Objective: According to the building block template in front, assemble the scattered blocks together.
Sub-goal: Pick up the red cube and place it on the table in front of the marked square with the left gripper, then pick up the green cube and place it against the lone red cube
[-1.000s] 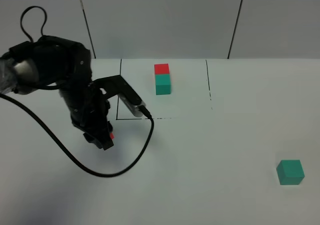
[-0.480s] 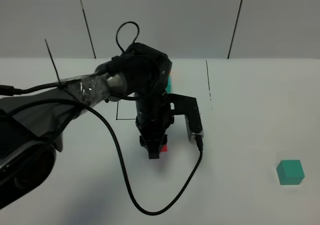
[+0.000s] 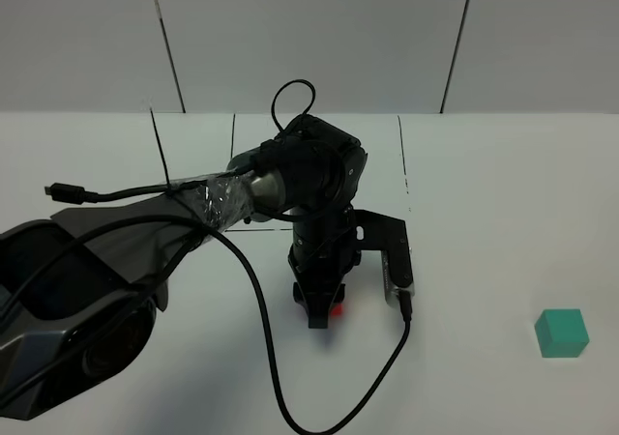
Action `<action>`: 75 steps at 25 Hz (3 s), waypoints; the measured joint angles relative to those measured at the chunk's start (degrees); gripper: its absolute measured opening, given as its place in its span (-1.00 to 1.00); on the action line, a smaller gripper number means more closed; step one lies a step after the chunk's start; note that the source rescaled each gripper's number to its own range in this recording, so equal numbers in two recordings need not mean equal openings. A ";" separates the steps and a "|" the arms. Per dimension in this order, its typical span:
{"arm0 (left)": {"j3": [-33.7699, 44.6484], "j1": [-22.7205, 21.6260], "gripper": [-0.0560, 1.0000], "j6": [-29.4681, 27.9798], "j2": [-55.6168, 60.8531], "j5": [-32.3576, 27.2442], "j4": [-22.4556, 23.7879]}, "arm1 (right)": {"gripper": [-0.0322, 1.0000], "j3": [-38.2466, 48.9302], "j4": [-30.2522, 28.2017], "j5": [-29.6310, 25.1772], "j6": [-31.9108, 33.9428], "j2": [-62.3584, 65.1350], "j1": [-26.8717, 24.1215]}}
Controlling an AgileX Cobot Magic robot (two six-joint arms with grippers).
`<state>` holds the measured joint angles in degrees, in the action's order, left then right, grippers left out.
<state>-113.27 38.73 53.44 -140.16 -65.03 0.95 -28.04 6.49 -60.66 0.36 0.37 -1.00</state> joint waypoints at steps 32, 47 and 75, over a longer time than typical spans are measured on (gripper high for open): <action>-0.61 2.97 0.99 -1.17 -0.31 -2.75 0.30 | 0.58 0.00 0.11 0.00 0.00 0.00 0.00; 2.86 -13.76 0.83 -39.77 12.78 -2.75 -0.61 | 0.58 0.00 0.11 0.00 0.00 0.00 0.00; 69.38 -36.05 0.44 -49.17 79.87 14.37 -8.32 | 0.58 0.00 0.17 0.00 0.00 0.00 0.00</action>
<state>-43.89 2.68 4.27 -60.29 -50.66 -7.37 -28.04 6.66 -60.66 0.36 0.37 -1.00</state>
